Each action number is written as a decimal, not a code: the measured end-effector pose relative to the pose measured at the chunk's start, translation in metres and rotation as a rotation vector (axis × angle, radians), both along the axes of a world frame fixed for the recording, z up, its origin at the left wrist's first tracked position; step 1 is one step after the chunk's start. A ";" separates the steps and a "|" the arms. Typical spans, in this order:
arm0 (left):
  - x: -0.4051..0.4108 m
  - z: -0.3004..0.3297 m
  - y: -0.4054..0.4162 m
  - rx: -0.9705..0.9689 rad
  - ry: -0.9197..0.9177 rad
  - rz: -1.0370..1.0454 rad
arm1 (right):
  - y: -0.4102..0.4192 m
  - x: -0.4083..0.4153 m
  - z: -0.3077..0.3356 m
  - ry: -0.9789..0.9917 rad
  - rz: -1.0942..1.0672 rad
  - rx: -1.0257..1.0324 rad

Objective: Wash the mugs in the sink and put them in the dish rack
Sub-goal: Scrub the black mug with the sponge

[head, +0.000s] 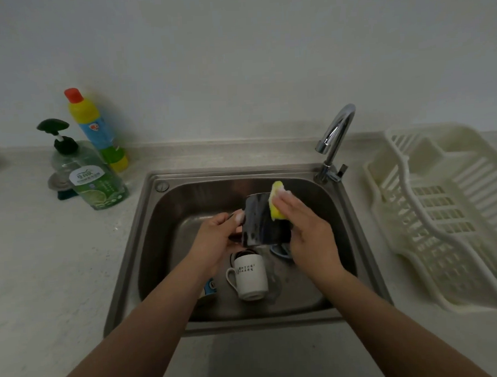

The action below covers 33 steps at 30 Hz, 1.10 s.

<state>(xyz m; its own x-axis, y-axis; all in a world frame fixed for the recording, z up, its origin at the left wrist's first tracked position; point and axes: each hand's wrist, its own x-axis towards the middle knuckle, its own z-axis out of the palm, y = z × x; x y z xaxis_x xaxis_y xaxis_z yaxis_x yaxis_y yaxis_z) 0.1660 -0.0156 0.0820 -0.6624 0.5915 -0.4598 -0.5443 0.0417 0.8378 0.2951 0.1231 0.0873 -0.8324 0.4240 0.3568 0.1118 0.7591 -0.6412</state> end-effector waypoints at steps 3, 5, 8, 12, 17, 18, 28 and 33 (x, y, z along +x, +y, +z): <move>-0.005 0.002 -0.002 0.055 -0.069 0.013 | -0.016 0.022 -0.009 0.015 -0.031 -0.055; -0.008 0.001 -0.006 0.076 -0.079 0.012 | -0.019 0.043 -0.019 0.021 0.036 -0.054; -0.003 0.003 -0.001 0.081 -0.069 -0.018 | -0.002 0.022 -0.009 0.034 -0.039 -0.118; -0.004 0.010 0.006 0.105 -0.068 0.035 | -0.007 0.027 -0.001 0.000 0.001 -0.025; -0.002 0.004 0.005 -0.029 0.081 -0.029 | 0.007 0.015 0.001 -0.042 0.019 0.083; 0.000 0.004 0.008 -0.047 0.107 -0.036 | 0.008 0.006 0.007 -0.040 0.004 0.100; 0.004 -0.001 0.010 -0.107 0.115 0.035 | 0.007 -0.007 0.005 -0.098 0.113 0.334; 0.000 -0.006 0.010 -0.190 0.131 0.067 | 0.000 0.004 -0.017 -0.088 0.349 0.439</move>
